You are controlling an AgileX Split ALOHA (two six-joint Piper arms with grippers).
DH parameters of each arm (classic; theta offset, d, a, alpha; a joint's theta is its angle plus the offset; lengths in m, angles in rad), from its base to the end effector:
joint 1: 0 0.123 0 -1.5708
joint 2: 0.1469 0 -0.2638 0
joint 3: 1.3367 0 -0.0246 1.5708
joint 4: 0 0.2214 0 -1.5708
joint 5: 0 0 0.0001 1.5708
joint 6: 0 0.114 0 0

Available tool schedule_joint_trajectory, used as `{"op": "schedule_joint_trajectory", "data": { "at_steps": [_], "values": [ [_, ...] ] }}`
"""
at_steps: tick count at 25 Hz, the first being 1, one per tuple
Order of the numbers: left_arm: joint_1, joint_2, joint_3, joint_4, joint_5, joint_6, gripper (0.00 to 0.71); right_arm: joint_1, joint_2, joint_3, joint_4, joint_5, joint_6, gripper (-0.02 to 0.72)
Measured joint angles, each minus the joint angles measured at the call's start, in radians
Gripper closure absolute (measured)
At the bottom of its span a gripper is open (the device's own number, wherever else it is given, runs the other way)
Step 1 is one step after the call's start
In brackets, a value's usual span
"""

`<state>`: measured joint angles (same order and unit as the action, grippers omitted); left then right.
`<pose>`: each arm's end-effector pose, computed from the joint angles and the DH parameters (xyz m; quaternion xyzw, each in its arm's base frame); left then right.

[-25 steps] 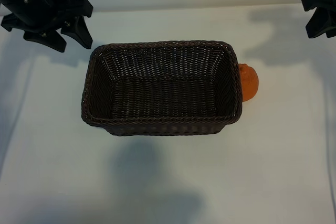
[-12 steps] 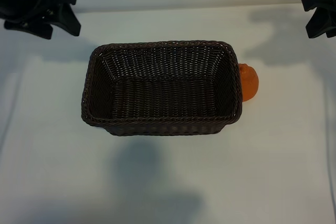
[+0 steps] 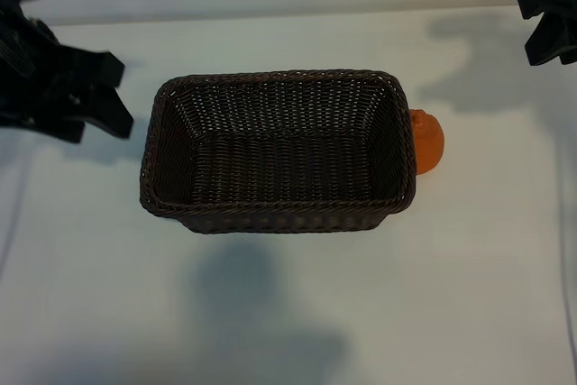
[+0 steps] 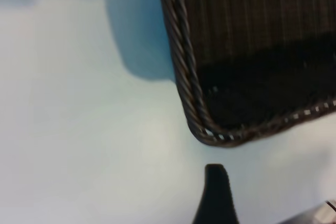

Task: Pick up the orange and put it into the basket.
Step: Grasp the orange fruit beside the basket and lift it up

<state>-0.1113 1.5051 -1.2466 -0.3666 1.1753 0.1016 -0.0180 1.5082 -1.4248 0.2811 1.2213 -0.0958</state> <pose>0.2643 -0.0675 0.2682 0.0531 0.9770 -0.1755 0.1091 0.2833 0.0246 0.3085 -0.0138 0.9749 0.1279 0.1816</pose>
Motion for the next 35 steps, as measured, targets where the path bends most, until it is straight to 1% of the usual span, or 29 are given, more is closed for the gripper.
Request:
{"op": "schedule_joint_trajectory", "data": {
  "at_steps": [6,15,19,23,29,32,35],
  "values": [
    [0.000,0.000,0.013,-0.042,0.000,0.035,0.135,0.000,0.000,0.000,0.001,0.000,0.000,0.376],
    [0.000,0.000,0.013,-0.048,0.000,0.053,0.152,0.000,0.000,0.000,0.001,-0.001,0.000,0.376],
    [0.000,0.000,0.013,-0.048,0.000,0.054,0.176,0.000,0.000,0.000,0.017,-0.037,0.009,0.376],
    [0.000,0.000,0.013,-0.048,0.000,0.056,0.205,0.000,0.000,0.000,0.040,-0.055,0.015,0.376],
    [0.000,0.000,0.013,-0.048,0.000,0.072,0.235,0.000,0.000,0.000,0.044,-0.092,0.016,0.376],
    [0.000,0.000,0.013,-0.048,0.000,0.074,0.237,0.000,0.000,0.000,0.044,-0.108,0.016,0.380],
    [0.000,0.000,0.013,-0.048,0.000,0.074,0.237,0.000,0.000,0.000,0.045,-0.125,0.016,0.399]
  ]
}}
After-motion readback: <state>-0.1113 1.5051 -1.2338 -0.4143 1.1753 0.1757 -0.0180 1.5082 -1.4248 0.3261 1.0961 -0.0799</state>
